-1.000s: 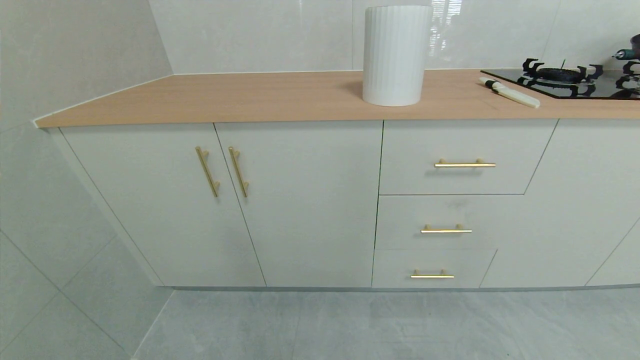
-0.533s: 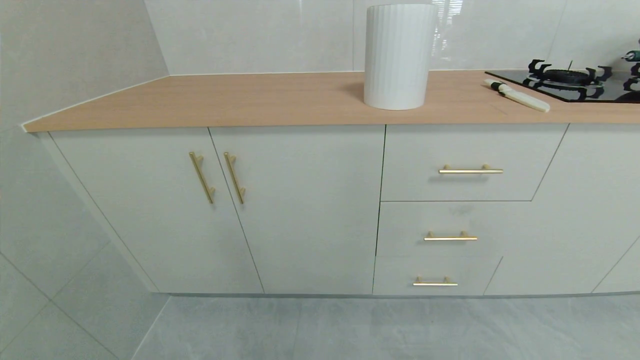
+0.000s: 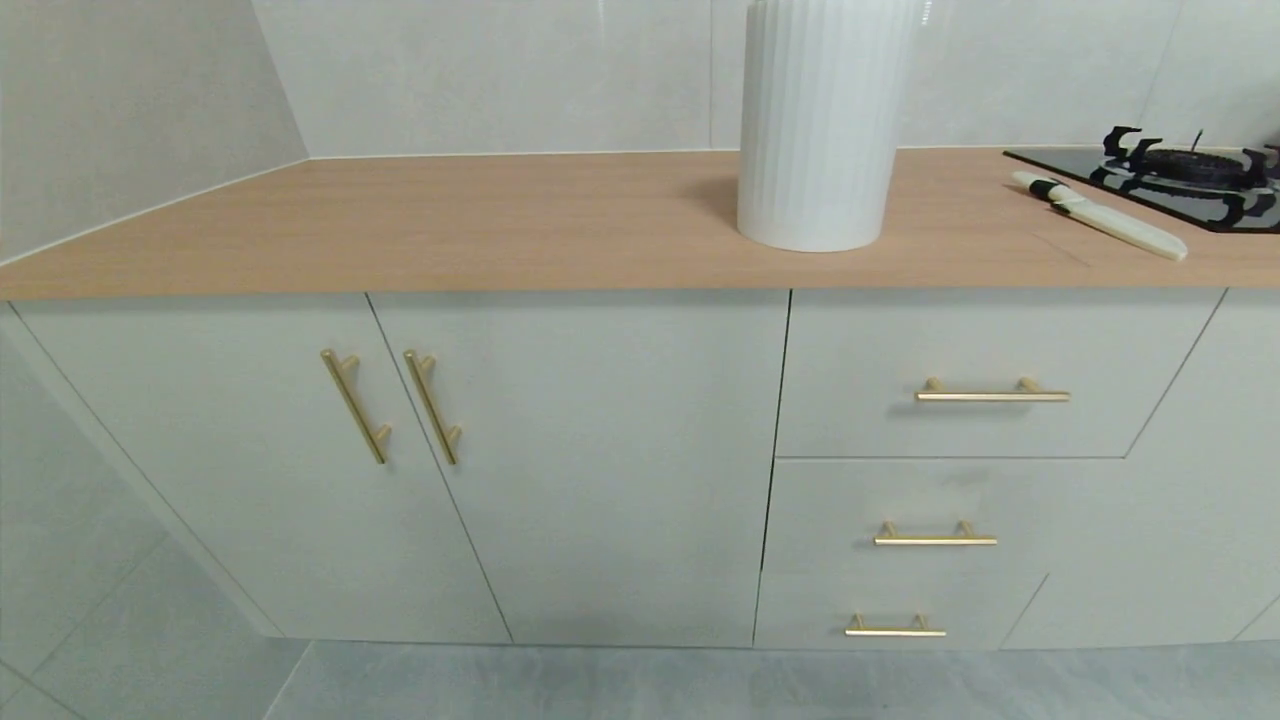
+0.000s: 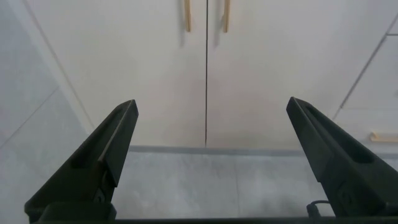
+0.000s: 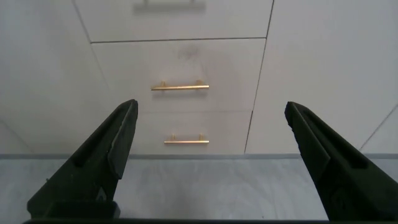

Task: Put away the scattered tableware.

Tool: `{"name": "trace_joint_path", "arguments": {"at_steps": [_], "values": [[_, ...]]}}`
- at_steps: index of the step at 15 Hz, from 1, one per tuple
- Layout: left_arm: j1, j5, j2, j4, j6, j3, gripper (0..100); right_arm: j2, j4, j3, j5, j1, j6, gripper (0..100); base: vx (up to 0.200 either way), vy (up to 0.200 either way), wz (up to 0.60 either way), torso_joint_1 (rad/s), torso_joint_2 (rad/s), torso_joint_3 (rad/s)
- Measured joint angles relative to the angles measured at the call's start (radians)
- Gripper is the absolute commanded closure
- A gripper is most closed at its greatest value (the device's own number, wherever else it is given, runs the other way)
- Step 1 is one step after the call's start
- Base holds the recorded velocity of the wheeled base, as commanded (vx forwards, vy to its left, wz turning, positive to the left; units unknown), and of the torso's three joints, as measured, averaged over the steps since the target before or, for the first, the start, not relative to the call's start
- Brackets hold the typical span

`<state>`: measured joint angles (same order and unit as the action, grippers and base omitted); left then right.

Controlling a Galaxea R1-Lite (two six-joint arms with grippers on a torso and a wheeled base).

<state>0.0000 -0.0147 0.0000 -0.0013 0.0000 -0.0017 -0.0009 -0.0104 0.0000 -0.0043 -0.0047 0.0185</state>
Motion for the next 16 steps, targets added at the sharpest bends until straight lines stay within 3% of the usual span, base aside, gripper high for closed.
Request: {"name": "trace_joint_path", "arguments": {"at_steps": [3, 16], "values": [[0.000, 0.000, 0.000, 0.000, 0.000, 0.000, 0, 0.000, 0.000, 0.000, 0.000, 0.000, 0.000, 0, 0.200, 0.000, 0.00, 0.002, 0.00, 0.002], [0.000, 0.000, 0.000, 0.000, 0.000, 0.000, 0, 0.001, 0.000, 0.000, 0.000, 0.001, 0.000, 0, 0.000, 0.000, -0.09, 0.001, 0.00, 0.000]]}}
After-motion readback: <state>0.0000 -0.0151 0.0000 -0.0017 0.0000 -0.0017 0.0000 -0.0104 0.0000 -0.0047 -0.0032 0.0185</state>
